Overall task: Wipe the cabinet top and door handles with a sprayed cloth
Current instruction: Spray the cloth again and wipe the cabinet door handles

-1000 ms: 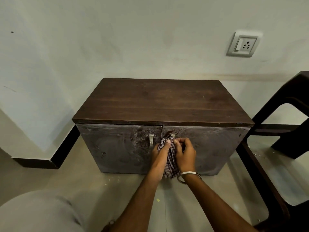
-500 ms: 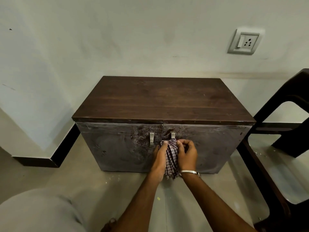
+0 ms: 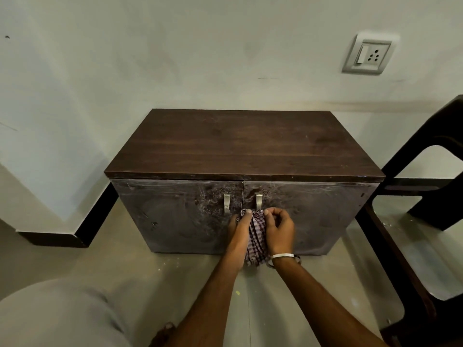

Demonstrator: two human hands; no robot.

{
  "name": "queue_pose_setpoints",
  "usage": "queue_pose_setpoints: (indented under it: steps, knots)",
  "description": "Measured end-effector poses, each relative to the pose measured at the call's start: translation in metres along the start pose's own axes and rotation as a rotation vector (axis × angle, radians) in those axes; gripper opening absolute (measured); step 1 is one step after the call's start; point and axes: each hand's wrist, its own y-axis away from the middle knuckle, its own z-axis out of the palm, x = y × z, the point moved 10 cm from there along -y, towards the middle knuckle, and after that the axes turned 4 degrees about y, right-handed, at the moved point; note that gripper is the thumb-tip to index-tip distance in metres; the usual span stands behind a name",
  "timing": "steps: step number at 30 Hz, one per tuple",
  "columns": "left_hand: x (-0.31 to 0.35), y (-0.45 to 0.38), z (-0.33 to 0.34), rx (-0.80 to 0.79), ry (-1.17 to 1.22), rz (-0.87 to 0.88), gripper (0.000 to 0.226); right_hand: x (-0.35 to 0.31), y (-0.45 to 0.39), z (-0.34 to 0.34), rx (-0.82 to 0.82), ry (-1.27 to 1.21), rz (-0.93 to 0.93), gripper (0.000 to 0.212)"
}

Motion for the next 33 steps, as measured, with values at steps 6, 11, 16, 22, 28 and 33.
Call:
queue_pose_setpoints:
  steps: [6, 11, 16, 22, 28, 33]
  knots:
    - [0.005, -0.001, -0.002, 0.028, -0.054, 0.039, 0.04, 0.003, 0.002, 0.0, 0.028, 0.003, -0.015, 0.005]
    - [-0.01, -0.011, -0.006, 0.093, -0.078, -0.042, 0.053, 0.018, -0.003, 0.002, 0.087, 0.1, 0.089, 0.009]
    - [-0.009, -0.014, -0.007, 0.121, -0.101, -0.03, 0.056, 0.023, -0.004, 0.003, 0.119, 0.155, 0.151, 0.013]
    - [-0.012, -0.014, -0.009, 0.106, -0.079, -0.082, 0.071, 0.029, -0.002, 0.011, 0.038, 0.072, 0.222, 0.011]
    - [-0.015, -0.014, -0.014, 0.086, -0.047, -0.127, 0.065, 0.028, 0.005, 0.019, -0.051, 0.08, 0.185, 0.021]
    - [-0.016, -0.017, -0.015, 0.074, -0.064, -0.139, 0.061, 0.031, -0.001, 0.021, -0.01, 0.138, 0.221, 0.018]
